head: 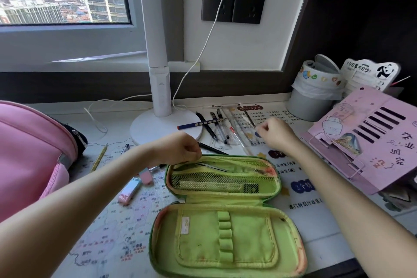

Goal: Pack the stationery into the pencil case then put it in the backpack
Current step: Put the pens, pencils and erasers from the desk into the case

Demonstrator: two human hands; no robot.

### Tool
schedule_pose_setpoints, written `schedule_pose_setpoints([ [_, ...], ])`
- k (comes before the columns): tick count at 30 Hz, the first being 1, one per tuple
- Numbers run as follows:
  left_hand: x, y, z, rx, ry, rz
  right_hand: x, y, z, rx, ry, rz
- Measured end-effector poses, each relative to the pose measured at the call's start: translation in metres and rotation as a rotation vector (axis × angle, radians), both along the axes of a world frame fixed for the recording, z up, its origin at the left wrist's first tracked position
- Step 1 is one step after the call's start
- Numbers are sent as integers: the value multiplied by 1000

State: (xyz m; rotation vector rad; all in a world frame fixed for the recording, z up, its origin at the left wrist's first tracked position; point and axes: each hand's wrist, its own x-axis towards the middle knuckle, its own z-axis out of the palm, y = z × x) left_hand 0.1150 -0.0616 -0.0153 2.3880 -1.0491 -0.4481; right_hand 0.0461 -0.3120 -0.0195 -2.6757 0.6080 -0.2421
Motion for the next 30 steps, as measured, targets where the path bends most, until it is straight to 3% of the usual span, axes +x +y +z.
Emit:
schedule_pose_setpoints([
  [3,0,1,-2,-17,4,13,-40,35,16,-79,60,292],
  [7,-4,2,-2,-25,-26,23,-56,55,19,-616,108,567],
  [9,-7,2,-2,-36,-55,16,-53,56,11,-729,98,617],
  [13,-12,2,-3,-41,-127,12,-43,72,-10,-769,84,600],
  [15,-15,1,-4,-21,-171,2,-43,73,-14,-665,34,549],
  [19,-26,-5,-6,-7,-376,5,-56,42,-18,-227,-245,291],
  [23,-51,-34,-4,-105,-474,-6,-72,16,-44,-41,-471,70],
  [28,-79,-93,-16,158,-487,-59,-81,12,-62,416,-387,-59],
  [30,-83,-110,-23,212,-498,-44,-79,8,-65,504,-367,-45],
])
